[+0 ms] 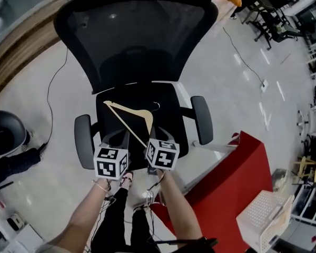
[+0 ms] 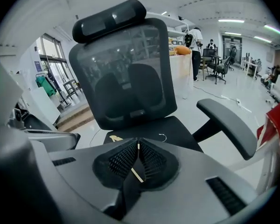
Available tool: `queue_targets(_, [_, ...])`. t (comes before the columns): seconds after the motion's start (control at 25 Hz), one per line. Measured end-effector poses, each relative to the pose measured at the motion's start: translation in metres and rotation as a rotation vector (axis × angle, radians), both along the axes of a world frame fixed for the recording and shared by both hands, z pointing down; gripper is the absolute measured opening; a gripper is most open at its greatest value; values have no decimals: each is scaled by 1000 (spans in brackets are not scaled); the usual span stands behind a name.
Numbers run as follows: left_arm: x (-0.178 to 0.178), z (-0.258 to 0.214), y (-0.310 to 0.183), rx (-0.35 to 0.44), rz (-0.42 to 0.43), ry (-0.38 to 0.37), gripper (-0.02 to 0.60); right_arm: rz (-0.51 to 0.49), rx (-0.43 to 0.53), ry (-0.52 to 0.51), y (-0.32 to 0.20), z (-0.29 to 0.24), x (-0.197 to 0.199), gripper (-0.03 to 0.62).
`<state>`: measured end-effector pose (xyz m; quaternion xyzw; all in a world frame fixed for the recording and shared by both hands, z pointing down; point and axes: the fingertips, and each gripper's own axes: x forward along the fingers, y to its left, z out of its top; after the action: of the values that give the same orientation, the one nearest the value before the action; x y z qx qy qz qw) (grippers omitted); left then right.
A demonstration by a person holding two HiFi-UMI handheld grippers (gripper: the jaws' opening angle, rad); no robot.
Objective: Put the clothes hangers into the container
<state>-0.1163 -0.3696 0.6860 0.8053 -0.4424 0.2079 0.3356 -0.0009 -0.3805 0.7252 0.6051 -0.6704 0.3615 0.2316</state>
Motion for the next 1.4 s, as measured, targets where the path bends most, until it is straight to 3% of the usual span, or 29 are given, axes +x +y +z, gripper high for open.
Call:
queue_targets(0.36, [16, 108, -8, -98, 19, 3, 0, 0, -93, -15, -2, 114, 3, 21])
queue_targets(0.76, [17, 191, -12, -172, 3, -4, 0, -7, -186, -31, -4, 206, 19, 38])
queue_targets(0.88, [19, 206, -16, -185, -1, -3, 0, -21, -215, -33, -10, 225, 21, 107])
queue_targets(1.4, [20, 234, -18, -209, -6, -11, 0, -105, -321, 31, -15, 275, 14, 198])
